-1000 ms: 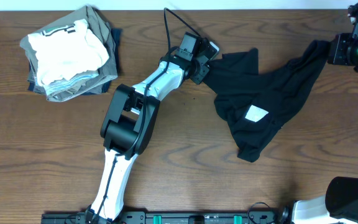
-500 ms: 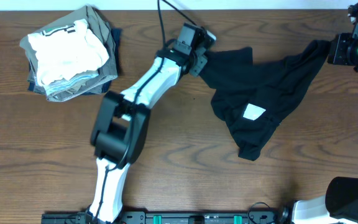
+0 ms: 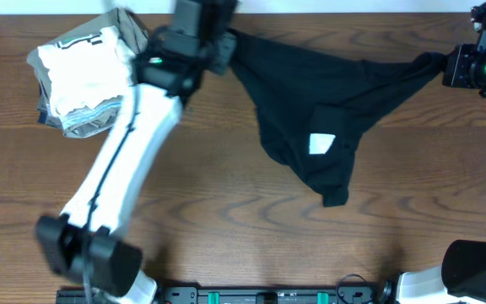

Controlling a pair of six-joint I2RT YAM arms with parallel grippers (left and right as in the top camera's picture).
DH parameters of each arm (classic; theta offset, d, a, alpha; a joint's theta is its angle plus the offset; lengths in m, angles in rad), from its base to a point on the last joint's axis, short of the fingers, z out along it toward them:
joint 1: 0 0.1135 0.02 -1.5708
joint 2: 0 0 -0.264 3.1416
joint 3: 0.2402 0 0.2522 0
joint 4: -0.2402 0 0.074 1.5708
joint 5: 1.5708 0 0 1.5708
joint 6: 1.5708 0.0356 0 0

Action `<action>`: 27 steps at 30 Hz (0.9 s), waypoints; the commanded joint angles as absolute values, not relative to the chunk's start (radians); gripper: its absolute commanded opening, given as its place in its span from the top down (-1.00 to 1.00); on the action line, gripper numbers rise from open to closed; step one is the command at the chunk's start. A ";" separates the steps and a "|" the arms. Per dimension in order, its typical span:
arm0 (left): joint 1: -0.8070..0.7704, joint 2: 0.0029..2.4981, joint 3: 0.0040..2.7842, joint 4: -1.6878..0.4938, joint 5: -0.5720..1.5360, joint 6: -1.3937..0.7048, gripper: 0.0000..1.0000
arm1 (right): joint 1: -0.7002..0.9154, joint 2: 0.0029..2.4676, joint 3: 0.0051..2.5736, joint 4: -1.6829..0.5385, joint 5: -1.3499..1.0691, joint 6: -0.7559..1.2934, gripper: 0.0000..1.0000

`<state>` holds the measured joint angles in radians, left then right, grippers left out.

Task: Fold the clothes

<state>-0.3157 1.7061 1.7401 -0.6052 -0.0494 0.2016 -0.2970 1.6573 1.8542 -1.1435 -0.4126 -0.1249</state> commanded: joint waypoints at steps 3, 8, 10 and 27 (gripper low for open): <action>-0.238 1.547 1.760 -0.667 -0.077 0.131 0.88 | -0.290 1.545 1.864 -1.148 -0.461 -0.135 0.98; -0.213 1.424 1.760 -0.719 -0.077 0.117 0.88 | -0.290 1.406 1.868 -1.147 -0.443 -0.122 0.98; -0.213 1.377 1.760 -0.739 -0.076 0.117 0.88 | -0.290 1.341 1.874 -1.147 -0.408 -0.105 0.99; -0.215 1.035 1.760 -0.848 -0.052 0.049 0.88 | -0.296 1.068 2.019 -1.212 -0.153 -0.084 0.98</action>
<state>-0.2203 1.0508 1.7401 -0.8413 -0.0479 0.0757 -0.2970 1.0508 2.0033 -1.2098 -0.2447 -0.1013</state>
